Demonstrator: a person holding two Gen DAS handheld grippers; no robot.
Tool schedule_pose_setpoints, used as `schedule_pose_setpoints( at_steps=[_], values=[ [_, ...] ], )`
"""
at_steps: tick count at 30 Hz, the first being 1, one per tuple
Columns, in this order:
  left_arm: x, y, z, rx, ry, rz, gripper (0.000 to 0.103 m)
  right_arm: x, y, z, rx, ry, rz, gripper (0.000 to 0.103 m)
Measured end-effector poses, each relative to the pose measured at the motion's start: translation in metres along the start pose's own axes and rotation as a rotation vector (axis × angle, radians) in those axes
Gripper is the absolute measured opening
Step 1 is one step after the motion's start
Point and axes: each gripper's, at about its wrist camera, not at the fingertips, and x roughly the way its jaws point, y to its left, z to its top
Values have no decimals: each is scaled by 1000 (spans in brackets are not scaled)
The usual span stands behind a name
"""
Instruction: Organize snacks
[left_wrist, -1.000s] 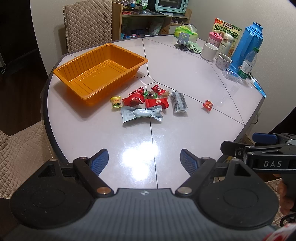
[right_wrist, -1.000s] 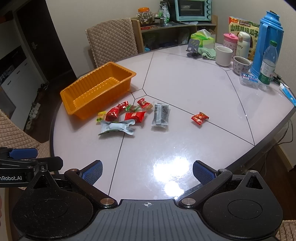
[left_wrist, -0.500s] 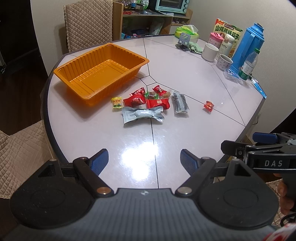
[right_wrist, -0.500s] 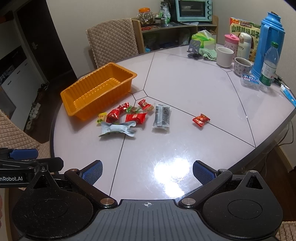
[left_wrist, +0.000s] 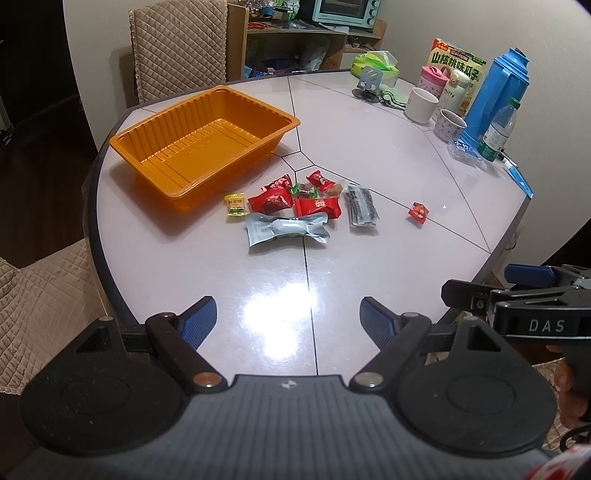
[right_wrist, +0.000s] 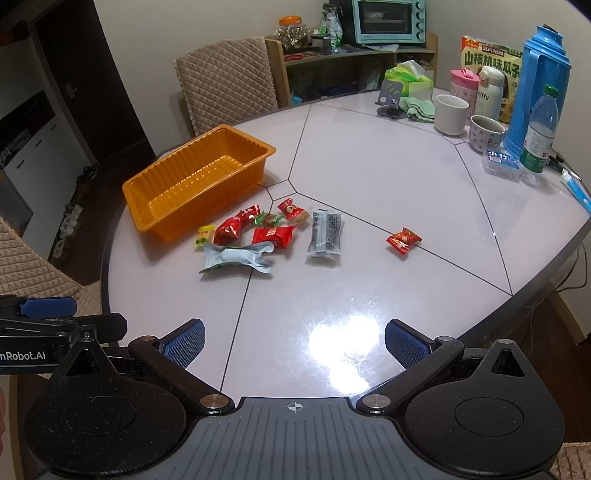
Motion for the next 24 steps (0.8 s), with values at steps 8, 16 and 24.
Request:
schedule_pose_setpoints(
  at_steps=[8, 16, 24],
  values=[
    [0, 2, 2, 1, -1, -1, 83, 0, -1, 0, 1, -1, 0, 103],
    [0, 2, 1, 0, 0, 0, 83, 0, 0, 1, 1, -1, 1, 103],
    [-1, 8, 8, -4, 0, 0, 83, 1, -1, 2, 1, -1, 3, 103]
  ],
)
